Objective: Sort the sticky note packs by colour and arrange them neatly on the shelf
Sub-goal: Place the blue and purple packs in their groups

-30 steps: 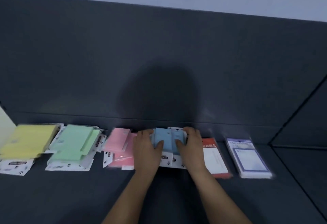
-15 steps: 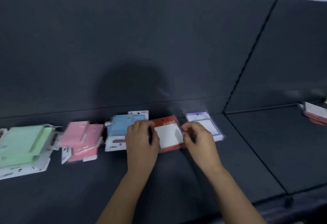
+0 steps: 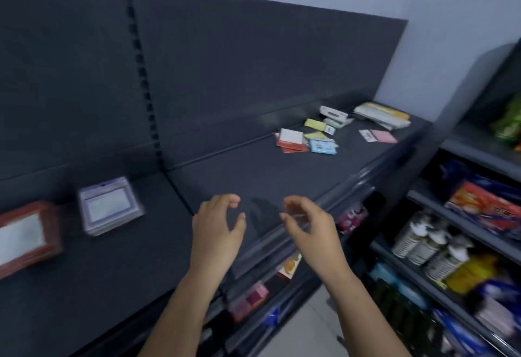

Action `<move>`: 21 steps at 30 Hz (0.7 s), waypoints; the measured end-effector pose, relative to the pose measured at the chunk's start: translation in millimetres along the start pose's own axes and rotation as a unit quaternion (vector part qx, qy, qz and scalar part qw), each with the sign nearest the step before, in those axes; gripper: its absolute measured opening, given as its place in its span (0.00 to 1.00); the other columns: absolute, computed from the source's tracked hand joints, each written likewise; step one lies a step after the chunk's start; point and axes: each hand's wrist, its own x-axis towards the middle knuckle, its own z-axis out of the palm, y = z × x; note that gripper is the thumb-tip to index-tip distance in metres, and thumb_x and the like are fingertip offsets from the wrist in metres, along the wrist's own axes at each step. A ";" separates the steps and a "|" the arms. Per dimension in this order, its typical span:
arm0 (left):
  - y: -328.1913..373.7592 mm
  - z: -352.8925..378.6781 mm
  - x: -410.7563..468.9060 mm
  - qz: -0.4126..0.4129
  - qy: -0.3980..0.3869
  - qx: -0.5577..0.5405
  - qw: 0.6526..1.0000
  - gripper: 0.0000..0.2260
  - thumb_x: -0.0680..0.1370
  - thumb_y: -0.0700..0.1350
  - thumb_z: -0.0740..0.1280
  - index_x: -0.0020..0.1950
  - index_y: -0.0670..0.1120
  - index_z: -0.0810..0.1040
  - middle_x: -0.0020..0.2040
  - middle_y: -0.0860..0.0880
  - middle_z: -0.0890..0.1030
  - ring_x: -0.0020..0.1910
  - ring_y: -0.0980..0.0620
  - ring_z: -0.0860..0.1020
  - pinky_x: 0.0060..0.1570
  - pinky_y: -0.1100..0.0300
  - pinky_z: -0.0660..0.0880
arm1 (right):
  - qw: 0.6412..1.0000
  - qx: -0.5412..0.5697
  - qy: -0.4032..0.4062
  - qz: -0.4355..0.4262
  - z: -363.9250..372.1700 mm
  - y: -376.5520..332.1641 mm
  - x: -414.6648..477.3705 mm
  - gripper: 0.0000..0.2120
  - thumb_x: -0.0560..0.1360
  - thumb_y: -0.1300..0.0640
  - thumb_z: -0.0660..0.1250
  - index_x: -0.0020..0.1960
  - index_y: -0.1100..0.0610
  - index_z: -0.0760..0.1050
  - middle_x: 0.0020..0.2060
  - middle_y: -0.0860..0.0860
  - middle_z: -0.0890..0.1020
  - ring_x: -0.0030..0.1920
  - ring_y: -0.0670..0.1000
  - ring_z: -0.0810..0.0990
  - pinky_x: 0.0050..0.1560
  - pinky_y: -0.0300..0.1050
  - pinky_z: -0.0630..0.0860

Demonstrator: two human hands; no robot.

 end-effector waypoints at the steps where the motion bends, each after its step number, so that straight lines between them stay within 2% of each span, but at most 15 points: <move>1: 10.1 15.1 -1.4 -0.004 -0.009 -0.010 1.000 0.10 0.77 0.44 0.64 0.58 0.51 0.74 0.52 0.59 0.74 0.56 0.59 0.68 0.63 0.55 0.66 | 1.000 0.001 0.012 0.009 -15.0 11.6 -2.1 0.11 0.74 0.58 0.68 0.56 0.53 0.76 0.49 0.43 0.80 0.49 0.40 0.78 0.50 0.30 0.72; 5: 42.2 61.1 -2.2 -0.016 -0.032 -0.027 0.999 0.09 0.77 0.43 0.66 0.56 0.52 0.73 0.50 0.59 0.74 0.55 0.60 0.67 0.65 0.50 0.66 | 0.998 -0.014 0.053 0.003 -60.4 46.3 -7.0 0.11 0.74 0.57 0.68 0.56 0.50 0.76 0.49 0.41 0.80 0.49 0.39 0.77 0.52 0.33 0.73; 11: 71.5 102.7 24.0 0.005 -0.040 -0.026 0.999 0.10 0.75 0.42 0.68 0.55 0.51 0.74 0.50 0.58 0.74 0.56 0.56 0.70 0.63 0.48 0.68 | 0.998 -0.012 0.060 0.003 -84.8 74.6 11.5 0.12 0.75 0.56 0.67 0.59 0.52 0.75 0.50 0.41 0.78 0.52 0.38 0.75 0.54 0.31 0.72; 15: 78.8 134.2 55.9 0.003 -0.032 -0.026 0.999 0.10 0.75 0.42 0.67 0.56 0.49 0.76 0.51 0.57 0.75 0.57 0.54 0.71 0.62 0.49 0.68 | 0.999 -0.004 0.049 0.012 -93.3 95.8 39.5 0.13 0.75 0.55 0.66 0.59 0.51 0.74 0.51 0.40 0.77 0.54 0.38 0.75 0.56 0.30 0.71; 21: 80.5 196.0 121.0 -0.001 -0.031 -0.031 0.999 0.10 0.75 0.42 0.68 0.55 0.48 0.77 0.53 0.55 0.77 0.55 0.55 0.72 0.62 0.49 0.69 | 0.999 -0.025 0.040 0.005 -105.5 143.0 115.9 0.10 0.75 0.56 0.67 0.57 0.52 0.76 0.49 0.42 0.77 0.52 0.40 0.75 0.52 0.26 0.69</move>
